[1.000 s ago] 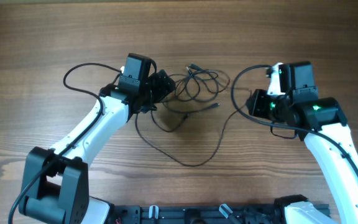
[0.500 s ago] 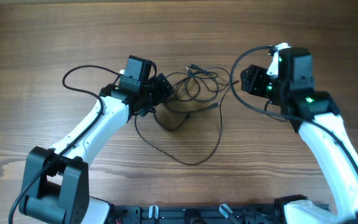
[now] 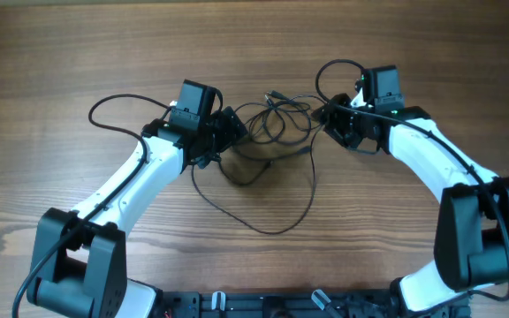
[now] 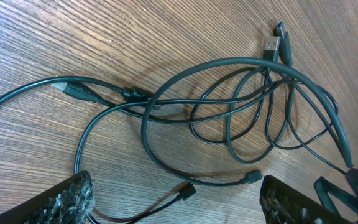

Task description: Untangle cables

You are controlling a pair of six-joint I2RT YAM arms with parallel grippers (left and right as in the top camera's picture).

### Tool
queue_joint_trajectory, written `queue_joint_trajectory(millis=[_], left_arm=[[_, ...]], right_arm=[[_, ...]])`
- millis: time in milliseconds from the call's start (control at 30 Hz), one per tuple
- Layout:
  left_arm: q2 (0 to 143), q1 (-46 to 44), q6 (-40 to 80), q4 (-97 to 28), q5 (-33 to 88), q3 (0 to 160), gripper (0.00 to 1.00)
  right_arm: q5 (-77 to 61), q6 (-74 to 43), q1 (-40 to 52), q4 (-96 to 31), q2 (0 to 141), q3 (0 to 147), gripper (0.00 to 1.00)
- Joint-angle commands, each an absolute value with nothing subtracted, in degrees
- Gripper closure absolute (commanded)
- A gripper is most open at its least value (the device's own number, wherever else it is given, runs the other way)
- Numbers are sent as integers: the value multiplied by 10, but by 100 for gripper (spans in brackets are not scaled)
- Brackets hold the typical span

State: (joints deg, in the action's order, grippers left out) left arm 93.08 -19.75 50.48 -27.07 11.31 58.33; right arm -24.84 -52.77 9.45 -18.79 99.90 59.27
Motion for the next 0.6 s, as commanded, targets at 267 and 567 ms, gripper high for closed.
queue_joint_trajectory(millis=[267,567], left_arm=[[936,-195,497,-273,103,581,12],[936,-195,497,-273,103,581,12]], right_arm=[[-259,-474,94,-206,1007,591,59],[-257,-444,51,-127,961,594,57]])
